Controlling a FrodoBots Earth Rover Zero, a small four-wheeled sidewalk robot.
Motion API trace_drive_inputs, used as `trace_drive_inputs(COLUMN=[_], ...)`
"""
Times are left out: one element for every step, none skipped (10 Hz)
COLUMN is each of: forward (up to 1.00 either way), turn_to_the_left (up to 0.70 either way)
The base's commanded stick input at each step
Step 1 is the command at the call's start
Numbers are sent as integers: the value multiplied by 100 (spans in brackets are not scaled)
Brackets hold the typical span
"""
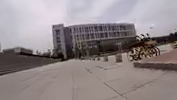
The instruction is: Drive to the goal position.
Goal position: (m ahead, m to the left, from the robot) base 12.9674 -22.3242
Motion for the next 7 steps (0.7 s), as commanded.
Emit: trace_drive_inputs(forward=[100, 100, 100, 100, 100, 100, 100], turn_to_the_left=[-40, -5, 0, 0, 0, 0, 0])
